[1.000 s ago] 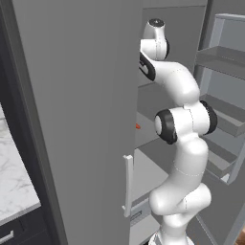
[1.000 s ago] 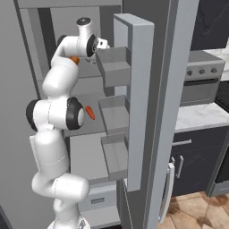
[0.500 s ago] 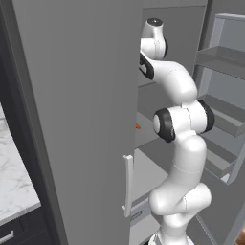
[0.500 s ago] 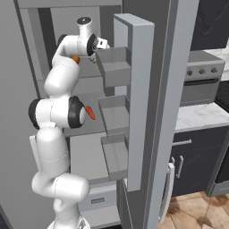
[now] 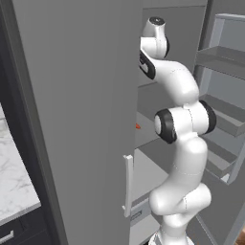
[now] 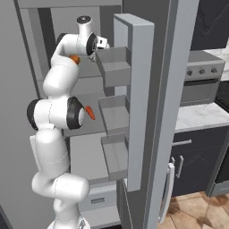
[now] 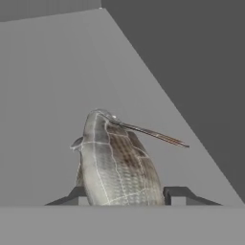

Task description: Take the fish and mango from the highest rack and move them to the second highest rack where the carrot and bell pepper are located, to maximize freezer space. Close the freezer door after rearranging.

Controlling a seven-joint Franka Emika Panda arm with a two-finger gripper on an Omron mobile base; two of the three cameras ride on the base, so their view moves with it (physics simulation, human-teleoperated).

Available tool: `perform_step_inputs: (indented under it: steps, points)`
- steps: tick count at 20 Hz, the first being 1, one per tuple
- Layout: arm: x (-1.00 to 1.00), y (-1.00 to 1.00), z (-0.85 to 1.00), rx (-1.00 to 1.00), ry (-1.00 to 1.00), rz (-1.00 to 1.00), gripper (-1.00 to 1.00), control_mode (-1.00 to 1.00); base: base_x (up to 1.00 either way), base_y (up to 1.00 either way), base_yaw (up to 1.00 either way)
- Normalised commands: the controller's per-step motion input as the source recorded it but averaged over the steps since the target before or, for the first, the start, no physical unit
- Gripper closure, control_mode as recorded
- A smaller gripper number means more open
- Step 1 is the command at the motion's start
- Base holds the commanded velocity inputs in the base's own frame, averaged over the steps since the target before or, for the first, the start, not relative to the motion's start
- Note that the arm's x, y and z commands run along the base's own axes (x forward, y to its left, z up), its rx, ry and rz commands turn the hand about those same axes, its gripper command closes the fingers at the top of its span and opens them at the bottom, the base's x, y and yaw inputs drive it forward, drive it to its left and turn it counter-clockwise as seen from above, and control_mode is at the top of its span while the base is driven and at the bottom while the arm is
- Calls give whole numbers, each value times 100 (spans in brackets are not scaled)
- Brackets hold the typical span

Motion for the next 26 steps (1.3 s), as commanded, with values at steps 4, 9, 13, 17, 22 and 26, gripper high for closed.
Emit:
perform_step_inputs:
  steps: [4, 9, 13, 17, 22, 26]
  points:
    - [-54, 0, -1, -1, -20, 0, 100, -100, 0, 0, 0]
    - [-67, 0, -1, -3, -13, 0, 100, -100, 0, 0, 0]
    - [-77, 0, -10, 0, -7, 1, 100, -100, 0, 0, 0]
    - [-89, 0, -5, 0, -8, 2, 100, -100, 0, 0, 0]
    - [-96, -2, 0, 0, -5, 3, 100, -100, 0, 0, 0]
    - [-94, 0, 0, 0, 0, 3, 100, -100, 0, 0, 0]
